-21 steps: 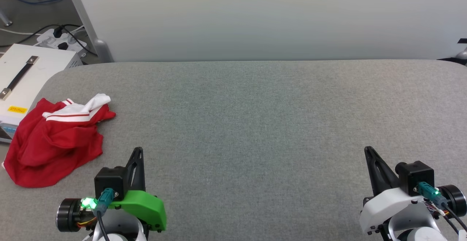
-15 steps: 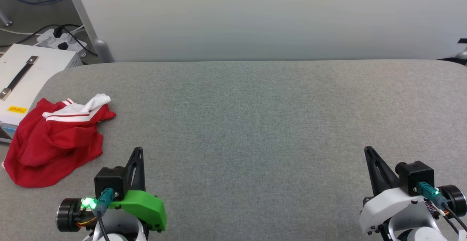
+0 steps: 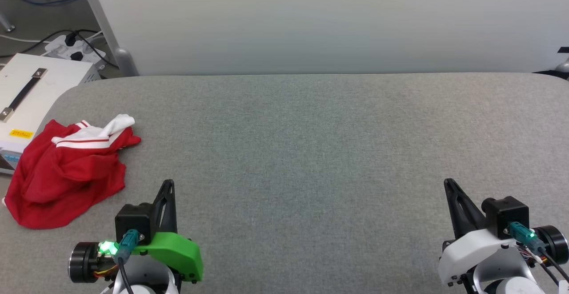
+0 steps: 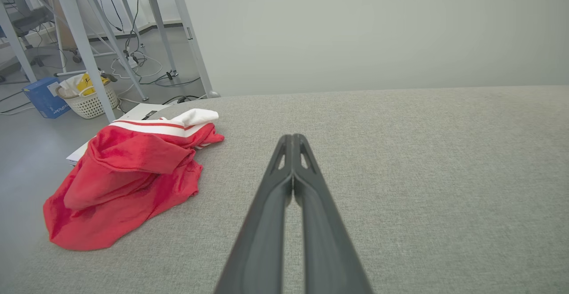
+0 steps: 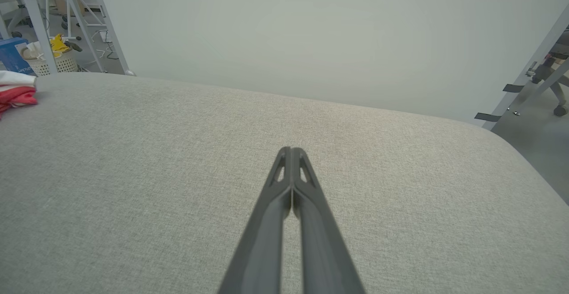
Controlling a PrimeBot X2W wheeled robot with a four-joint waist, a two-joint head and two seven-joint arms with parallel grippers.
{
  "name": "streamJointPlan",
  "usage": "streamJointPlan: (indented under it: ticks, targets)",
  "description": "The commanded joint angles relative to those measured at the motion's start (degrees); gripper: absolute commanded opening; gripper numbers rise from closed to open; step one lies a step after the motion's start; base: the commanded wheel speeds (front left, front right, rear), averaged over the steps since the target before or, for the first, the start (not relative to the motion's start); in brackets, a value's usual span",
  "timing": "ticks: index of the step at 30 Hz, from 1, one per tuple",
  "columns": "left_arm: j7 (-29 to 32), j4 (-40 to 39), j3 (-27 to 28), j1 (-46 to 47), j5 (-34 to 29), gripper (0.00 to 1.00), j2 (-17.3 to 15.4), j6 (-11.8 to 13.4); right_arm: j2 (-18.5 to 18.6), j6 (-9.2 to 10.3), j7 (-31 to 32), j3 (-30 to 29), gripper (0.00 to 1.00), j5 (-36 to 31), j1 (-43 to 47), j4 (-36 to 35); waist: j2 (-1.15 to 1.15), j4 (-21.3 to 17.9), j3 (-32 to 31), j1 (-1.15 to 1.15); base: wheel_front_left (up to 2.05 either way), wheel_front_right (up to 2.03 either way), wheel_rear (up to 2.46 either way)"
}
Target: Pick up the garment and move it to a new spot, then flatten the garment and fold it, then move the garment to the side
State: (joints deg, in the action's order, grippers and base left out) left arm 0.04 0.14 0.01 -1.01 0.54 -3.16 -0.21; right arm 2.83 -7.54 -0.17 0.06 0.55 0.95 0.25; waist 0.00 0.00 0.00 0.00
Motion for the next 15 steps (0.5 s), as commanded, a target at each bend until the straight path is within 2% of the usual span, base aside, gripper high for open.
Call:
streamJointPlan:
  ticks: [1,15]
  targets:
    - [0.0,-0.1,0.0,1.0,-0.5,0.00,0.3,0.2,0.0,0.05,0.2,-0.1,0.00,-0.6,-1.0,-0.2,0.00,0.0,0.0,0.00,0.00,0.00,0.00]
    - [0.0,-0.1,0.0,1.0,-0.5,0.00,0.3,0.2,0.0,0.05,0.2,-0.1,0.00,-0.6,-1.0,-0.2,0.00,0.0,0.0,0.00,0.00,0.00,0.00]
